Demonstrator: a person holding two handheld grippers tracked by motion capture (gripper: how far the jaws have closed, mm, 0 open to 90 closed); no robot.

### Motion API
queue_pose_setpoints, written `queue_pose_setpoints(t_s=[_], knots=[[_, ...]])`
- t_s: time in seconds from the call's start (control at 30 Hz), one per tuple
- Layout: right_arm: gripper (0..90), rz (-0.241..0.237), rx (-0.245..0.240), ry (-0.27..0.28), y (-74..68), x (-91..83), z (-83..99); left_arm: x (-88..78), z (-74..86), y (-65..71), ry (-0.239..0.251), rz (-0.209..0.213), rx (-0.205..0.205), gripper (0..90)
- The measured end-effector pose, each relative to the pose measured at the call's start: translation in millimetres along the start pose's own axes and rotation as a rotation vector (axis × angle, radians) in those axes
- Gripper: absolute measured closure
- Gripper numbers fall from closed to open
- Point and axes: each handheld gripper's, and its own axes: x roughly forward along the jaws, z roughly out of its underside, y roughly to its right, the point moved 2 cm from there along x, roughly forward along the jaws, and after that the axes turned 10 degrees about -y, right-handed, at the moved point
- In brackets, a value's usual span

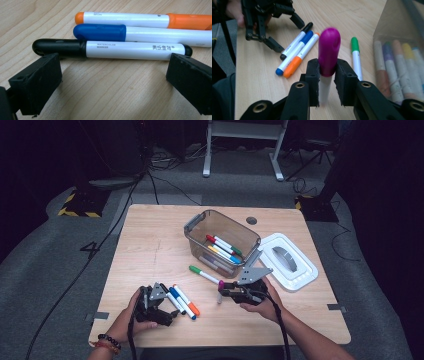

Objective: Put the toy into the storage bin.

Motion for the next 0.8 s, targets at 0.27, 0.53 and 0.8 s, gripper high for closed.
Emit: queue_pose_setpoints(t_s=[0.27,0.53,0.8], knots=[[73.8,0.014,0.005,0.033,4.2,-8.8,-2.0,1.2,-1.7,-0.3,0.001,0.0,0.001,0.3],[73.8,0.028,0.003,0.074,5.0,-19.8,-5.0,1.1,-1.6,-0.4,0.0,0.0,0.003,0.4],[73.8,0.043,0.003,0.156,5.9,-46.8,-13.7,1.1,-1.6,-0.4,0.0,0.0,0.003,0.5]])
